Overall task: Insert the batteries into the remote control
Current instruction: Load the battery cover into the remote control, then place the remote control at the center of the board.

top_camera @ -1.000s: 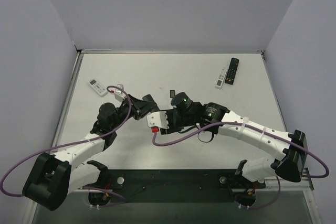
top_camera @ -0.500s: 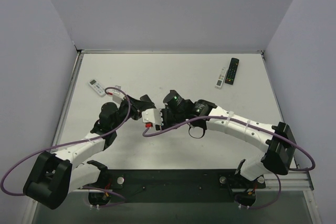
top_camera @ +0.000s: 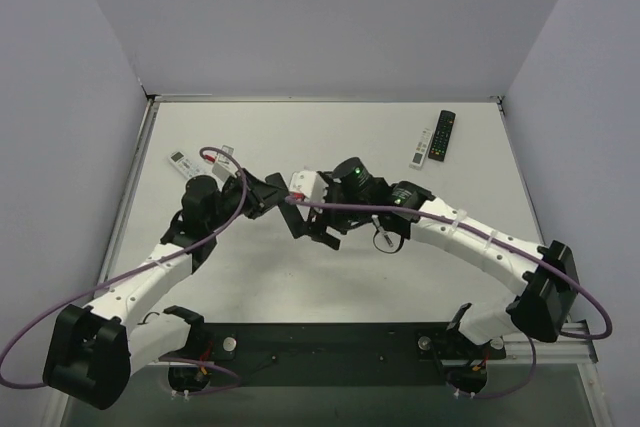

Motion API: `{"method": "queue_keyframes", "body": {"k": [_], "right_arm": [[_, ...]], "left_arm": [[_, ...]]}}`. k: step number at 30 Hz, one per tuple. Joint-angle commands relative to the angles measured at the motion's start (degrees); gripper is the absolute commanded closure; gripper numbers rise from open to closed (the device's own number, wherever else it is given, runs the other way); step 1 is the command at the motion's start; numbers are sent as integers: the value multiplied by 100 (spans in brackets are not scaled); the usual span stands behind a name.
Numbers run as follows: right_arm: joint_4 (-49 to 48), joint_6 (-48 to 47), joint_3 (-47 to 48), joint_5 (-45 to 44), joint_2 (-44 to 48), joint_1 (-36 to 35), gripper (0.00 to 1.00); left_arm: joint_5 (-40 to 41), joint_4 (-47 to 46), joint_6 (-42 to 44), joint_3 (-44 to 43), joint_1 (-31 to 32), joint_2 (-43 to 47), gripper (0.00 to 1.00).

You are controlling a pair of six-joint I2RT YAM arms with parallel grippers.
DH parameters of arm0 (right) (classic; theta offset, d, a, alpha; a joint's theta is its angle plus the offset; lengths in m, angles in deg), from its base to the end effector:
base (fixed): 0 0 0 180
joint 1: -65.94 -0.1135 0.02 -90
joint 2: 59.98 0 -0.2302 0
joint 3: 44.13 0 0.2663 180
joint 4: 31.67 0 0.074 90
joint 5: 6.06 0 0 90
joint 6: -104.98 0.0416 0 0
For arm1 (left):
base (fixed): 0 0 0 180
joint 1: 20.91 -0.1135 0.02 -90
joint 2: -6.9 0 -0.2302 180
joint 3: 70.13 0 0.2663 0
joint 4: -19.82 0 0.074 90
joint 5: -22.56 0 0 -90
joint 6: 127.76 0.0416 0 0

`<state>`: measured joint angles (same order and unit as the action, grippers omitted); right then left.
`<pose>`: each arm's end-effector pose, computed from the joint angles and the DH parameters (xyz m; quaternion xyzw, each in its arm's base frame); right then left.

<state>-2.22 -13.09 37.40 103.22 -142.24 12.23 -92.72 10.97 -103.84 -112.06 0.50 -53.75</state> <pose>0.1980 0.2928 0.2813 -0.6225 0.5914 0.2506 0.4471 0.2443 -0.1149 0.2096 -0.1535 0.7443 -0.5553 0.3379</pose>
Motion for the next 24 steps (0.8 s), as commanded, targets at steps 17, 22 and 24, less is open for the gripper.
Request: {"method": "queue_keyframes", "body": {"k": [17, 22, 24], "right_arm": [[836, 4055, -646, -566, 1537, 2672, 9], [836, 4503, -883, -1207, 1879, 3077, 10], [827, 4635, -1015, -1269, 1985, 3287, 10]], "left_arm": [[4705, 5877, 5210, -3894, 91, -3239, 92], [5331, 6563, 5457, -4649, 416, -4332, 88], [5445, 6616, 5501, -4712, 522, -4666, 84]]}}
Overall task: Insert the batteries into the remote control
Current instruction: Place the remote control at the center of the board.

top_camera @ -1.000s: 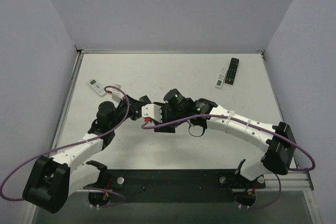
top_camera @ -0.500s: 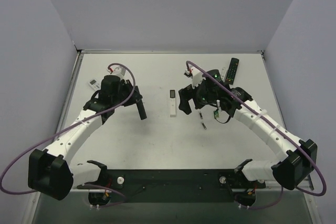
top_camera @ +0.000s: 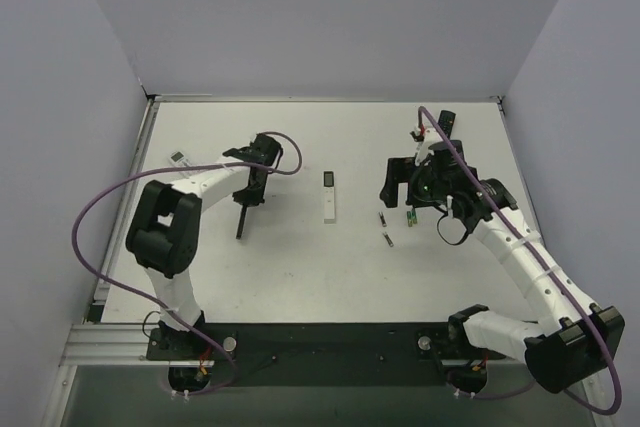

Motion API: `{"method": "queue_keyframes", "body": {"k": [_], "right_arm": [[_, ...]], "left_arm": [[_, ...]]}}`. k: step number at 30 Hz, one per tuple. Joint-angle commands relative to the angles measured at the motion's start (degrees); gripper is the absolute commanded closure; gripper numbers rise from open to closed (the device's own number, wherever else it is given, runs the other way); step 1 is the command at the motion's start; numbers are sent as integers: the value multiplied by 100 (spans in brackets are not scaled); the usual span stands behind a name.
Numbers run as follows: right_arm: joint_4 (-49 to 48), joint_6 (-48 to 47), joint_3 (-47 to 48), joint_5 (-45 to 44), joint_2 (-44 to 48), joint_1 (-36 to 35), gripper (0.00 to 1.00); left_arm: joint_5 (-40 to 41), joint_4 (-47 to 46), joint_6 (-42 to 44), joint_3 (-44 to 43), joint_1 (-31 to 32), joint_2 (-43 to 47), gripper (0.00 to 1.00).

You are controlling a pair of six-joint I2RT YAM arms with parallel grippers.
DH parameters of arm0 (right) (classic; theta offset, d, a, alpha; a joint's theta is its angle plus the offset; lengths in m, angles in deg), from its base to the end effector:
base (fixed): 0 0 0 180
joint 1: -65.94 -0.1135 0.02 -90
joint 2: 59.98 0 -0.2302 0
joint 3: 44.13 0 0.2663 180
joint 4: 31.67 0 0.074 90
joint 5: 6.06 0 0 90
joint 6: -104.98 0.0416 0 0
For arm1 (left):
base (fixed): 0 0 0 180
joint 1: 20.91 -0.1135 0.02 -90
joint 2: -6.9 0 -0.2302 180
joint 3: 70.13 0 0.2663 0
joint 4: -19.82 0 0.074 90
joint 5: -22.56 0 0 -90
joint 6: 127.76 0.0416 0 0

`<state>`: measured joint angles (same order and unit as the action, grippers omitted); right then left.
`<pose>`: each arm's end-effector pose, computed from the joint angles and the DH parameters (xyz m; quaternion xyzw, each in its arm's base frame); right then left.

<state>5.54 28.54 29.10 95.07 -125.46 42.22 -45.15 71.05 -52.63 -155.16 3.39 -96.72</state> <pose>0.2607 0.1233 0.3024 -0.1248 0.8519 0.2397 0.4486 0.3395 -0.1360 0.1467 0.0457 0.9655 0.1217 0.2257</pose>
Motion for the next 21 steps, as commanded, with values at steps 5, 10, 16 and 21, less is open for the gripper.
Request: {"method": "queue_keyframes", "body": {"k": [5, 10, 16, 21], "right_arm": [[34, 788, -439, -787, 711, 562, 9], [42, 981, -597, -1279, 948, 711, 9], [51, 1263, -528, -1834, 1037, 738, 4], [60, 1526, -413, -2045, 966, 764, 0]], "left_arm": [[612, 749, 354, -463, 479, -572, 49], [383, 749, 134, -305, 708, -379, 24], [-347, 582, -138, -50, 744, 506, 17], [-1032, 345, -322, 230, 551, 1596, 14]]}}
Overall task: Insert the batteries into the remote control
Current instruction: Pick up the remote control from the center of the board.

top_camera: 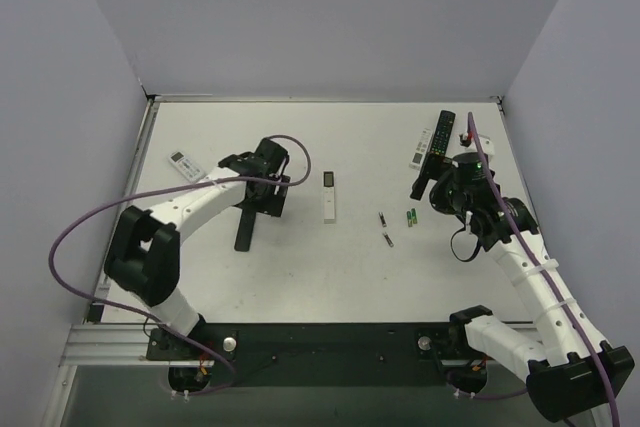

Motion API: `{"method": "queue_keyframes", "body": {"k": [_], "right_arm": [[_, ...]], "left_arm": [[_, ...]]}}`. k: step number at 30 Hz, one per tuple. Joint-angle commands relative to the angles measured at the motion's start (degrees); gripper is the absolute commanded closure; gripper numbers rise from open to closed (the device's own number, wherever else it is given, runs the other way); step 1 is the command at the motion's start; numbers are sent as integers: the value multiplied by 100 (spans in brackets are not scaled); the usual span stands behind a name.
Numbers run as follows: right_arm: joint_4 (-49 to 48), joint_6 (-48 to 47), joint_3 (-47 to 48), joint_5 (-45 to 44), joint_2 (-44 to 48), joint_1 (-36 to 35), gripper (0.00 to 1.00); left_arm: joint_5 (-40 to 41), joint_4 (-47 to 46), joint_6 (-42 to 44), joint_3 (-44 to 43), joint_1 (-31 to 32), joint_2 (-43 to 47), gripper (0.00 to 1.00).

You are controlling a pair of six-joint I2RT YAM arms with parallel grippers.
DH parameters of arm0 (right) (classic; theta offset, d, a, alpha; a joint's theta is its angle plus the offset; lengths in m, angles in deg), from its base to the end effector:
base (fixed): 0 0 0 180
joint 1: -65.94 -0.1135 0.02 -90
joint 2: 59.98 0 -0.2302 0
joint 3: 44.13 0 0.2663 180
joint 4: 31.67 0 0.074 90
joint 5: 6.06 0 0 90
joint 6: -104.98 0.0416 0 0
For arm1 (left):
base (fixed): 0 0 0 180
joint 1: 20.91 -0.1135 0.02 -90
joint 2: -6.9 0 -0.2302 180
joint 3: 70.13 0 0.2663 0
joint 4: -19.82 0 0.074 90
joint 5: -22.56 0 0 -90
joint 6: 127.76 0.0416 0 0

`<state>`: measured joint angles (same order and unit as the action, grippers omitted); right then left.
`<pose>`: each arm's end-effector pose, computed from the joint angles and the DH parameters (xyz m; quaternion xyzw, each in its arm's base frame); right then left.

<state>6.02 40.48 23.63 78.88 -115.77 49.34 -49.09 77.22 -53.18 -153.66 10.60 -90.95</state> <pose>0.2455 0.0694 0.3090 0.0890 0.8416 0.1560 0.5094 0.3010 -0.1692 0.1679 0.1113 0.9686 0.0820 0.2065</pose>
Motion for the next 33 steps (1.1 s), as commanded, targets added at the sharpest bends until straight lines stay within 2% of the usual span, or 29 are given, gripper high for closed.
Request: {"method": "queue_keyframes", "body": {"k": [1, 7, 13, 21, 33], "right_arm": [[12, 481, 142, -478, -37, 69, 0], [-357, 1018, -156, -716, 234, 113, 0], [-410, 949, -394, -935, 744, 122, 0], [-427, 193, -658, -1067, 1430, 131, 0], [-402, -18, -1405, -153, 2748, -1, 0]], "left_arm": [[-727, -394, -312, 237, -302, 1439, 13], [-1167, -729, -514, 950, -795, 3005, 10], [-1079, -614, -778, 1319, -795, 3464, 10], [-737, -1037, -1488, 1531, -778, 3694, 10], [-192, -712, -2500, 1487, -611, 3474, 9]]}}
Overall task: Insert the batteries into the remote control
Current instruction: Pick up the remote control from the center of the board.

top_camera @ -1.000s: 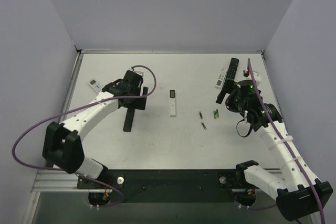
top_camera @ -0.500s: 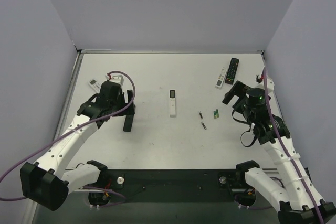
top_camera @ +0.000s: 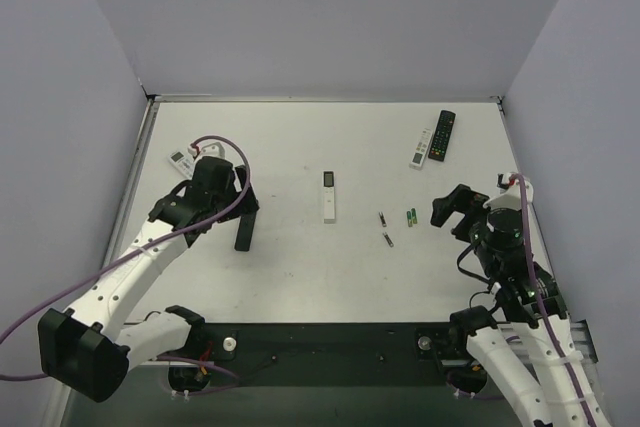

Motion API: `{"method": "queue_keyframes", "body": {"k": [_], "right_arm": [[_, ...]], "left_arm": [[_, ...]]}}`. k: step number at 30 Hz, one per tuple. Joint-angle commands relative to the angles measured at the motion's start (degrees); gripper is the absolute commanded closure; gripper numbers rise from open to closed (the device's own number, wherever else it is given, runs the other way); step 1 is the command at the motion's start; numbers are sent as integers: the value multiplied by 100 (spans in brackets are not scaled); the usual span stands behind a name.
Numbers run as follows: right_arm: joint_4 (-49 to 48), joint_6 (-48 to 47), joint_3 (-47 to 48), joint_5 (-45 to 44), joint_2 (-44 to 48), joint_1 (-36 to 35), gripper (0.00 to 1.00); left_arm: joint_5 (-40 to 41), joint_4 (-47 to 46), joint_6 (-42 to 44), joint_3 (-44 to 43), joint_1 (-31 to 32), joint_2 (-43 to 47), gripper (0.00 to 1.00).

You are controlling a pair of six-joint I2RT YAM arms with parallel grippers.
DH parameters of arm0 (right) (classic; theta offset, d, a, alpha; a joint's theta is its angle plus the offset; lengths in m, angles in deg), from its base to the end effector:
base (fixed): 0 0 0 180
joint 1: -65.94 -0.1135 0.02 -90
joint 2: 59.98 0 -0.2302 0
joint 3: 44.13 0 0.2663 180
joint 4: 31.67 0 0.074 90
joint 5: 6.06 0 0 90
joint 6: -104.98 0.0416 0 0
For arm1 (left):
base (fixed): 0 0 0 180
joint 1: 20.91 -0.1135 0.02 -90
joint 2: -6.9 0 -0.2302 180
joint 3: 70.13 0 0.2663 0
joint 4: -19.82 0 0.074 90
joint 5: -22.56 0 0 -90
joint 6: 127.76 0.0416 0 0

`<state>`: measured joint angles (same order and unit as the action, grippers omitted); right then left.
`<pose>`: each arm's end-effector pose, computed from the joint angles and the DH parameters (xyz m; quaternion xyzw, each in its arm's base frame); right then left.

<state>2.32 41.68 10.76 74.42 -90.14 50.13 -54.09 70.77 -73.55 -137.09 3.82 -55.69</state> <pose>0.1716 0.0414 0.3221 0.1256 0.7507 0.1751 0.6245 0.2386 -0.0993 0.2550 -0.1317 0.9143 -0.0919 0.3718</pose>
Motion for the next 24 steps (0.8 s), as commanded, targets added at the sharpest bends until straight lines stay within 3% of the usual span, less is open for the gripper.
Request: {"method": "queue_keyframes", "body": {"k": [1, 6, 11, 16, 24], "right_arm": [[-23, -191, -100, 301, 211, -141, 0], [-110, -770, -21, 117, 124, -317, 0], [-111, -649, 181, 178, -359, -300, 1], [12, -534, 339, 205, -650, -300, 3], [74, -560, 401, 258, -1018, -291, 6]], "left_arm": [[379, -67, -481, -205, 67, -121, 9], [345, -382, -394, -521, 76, -543, 9], [257, -409, -130, -917, 6, -1203, 9], [-218, -770, -130, -1004, -433, -1606, 9], [-16, -735, 169, -1269, -917, -2064, 9]]}}
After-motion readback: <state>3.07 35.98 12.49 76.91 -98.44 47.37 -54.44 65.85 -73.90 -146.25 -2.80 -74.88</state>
